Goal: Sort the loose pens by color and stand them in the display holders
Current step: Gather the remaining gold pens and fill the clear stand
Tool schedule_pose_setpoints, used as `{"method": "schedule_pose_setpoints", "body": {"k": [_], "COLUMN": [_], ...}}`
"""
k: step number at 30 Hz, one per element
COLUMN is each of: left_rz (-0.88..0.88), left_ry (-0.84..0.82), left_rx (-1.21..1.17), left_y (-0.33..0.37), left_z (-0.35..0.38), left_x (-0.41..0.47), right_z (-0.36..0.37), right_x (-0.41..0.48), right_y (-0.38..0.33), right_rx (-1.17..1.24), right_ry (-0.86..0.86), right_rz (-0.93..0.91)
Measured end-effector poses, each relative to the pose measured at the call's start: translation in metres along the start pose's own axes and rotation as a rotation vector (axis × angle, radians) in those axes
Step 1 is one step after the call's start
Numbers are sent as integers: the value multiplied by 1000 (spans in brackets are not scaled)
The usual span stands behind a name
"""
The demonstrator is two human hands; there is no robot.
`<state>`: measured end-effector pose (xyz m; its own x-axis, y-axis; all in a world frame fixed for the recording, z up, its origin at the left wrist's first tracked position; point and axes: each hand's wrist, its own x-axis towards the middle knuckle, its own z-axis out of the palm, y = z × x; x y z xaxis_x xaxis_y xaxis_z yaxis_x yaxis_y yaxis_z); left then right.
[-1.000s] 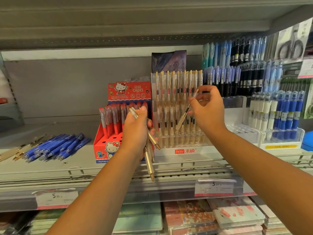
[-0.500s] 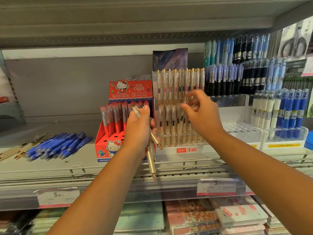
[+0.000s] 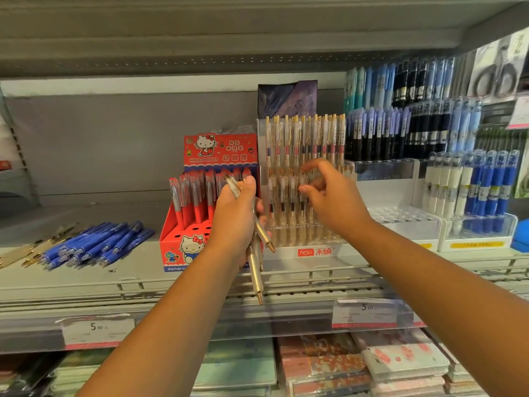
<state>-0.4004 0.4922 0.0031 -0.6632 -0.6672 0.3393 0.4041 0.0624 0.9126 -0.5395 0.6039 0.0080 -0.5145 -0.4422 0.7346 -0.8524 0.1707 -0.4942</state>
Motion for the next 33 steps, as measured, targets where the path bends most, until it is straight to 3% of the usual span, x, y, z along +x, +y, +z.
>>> {"method": "schedule_pose_setpoints", "body": {"k": [3,6,8,11,14,22,28,33], "left_rz": [0,2,13,51,26,-23,-56,-103], "left_ry": [-1,7,12,19,4,47,-11,-17], "left_rx": [7,5,-14,-29,-61,-42,0,-121], "left_y": [0,-1,-1,-1,-1,3,6,6], "left_z": [-1,-1,-1,0,-1,-2,0,0], "left_x": [0,1,1,2,1,-1,-4,-3], "right_z": [-1,-3,-2,3,8,-3,-7,-13], "right_x": [-3,-5,-9,-21,-27,-19,-15,-11], "right_y": [-2,-17,-34,-59,-74,-71,-66,-58], "right_rx": [-101,-96,89,342,476,606,641,715], "right_ry": [67,180,78,-192,-339,-543,-598,-601], "right_rz": [-20,-165,-224,-191,-129,80,161,182]}}
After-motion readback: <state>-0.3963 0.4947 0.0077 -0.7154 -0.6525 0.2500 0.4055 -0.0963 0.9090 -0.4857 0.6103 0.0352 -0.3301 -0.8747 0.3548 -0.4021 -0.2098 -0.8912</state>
